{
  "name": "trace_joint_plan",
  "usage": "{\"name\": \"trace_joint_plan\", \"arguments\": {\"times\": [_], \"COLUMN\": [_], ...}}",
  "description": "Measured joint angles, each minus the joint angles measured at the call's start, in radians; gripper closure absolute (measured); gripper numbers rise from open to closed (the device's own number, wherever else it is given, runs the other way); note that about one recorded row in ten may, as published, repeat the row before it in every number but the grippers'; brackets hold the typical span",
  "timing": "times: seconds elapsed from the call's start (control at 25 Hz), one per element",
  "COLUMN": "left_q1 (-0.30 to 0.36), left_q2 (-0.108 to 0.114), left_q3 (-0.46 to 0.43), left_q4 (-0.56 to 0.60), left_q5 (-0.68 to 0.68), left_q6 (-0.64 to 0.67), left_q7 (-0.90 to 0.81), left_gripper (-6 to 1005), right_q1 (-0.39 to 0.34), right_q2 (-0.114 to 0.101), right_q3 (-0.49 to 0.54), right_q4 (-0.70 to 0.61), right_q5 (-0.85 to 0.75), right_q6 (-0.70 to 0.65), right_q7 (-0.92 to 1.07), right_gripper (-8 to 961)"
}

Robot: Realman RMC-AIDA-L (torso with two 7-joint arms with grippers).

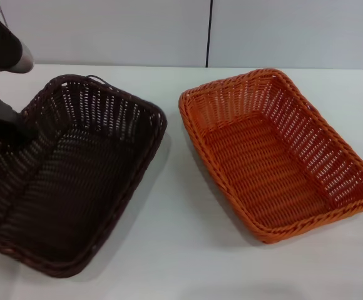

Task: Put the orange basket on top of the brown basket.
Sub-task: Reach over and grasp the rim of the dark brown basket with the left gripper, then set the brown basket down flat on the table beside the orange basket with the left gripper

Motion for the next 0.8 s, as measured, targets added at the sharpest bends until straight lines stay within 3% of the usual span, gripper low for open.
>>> {"name": "trace_joint_plan", "arguments": {"times": [0.36, 0.48, 0.56, 0.64, 0.8], "left_q1": [-0.060, -0.079, -0.144, -0.144, -0.215], "left_q2": [0.002, 0.001, 0.001, 0.001, -0.002], "left_q3": [-0.111, -0.110, -0.106, -0.106, -0.102], "left_q4": [-0.002, 0.008, 0.073, 0.073, 0.180], "left_q5": [-0.166, -0.188, -0.213, -0.213, -0.228], "left_q6": [-0.078, -0.080, -0.052, -0.052, 0.002], "left_q7": [0.424, 0.456, 0.477, 0.477, 0.509], "left_gripper": [717, 717, 717, 717, 737], "right_q1": [-0.005, -0.006, -0.007, -0.008, -0.010], "right_q2": [0.000, 0.001, 0.001, 0.002, 0.002], "right_q3": [0.000, -0.002, -0.003, -0.003, -0.003], "right_q4": [0.015, 0.023, 0.025, 0.026, 0.025], "right_q5": [0.000, 0.000, 0.000, 0.000, 0.002], "right_q6": [-0.004, -0.004, -0.004, -0.005, -0.005], "right_q7": [0.000, 0.000, 0.000, 0.000, 0.000], "right_gripper": [194, 194, 194, 194, 194]}}
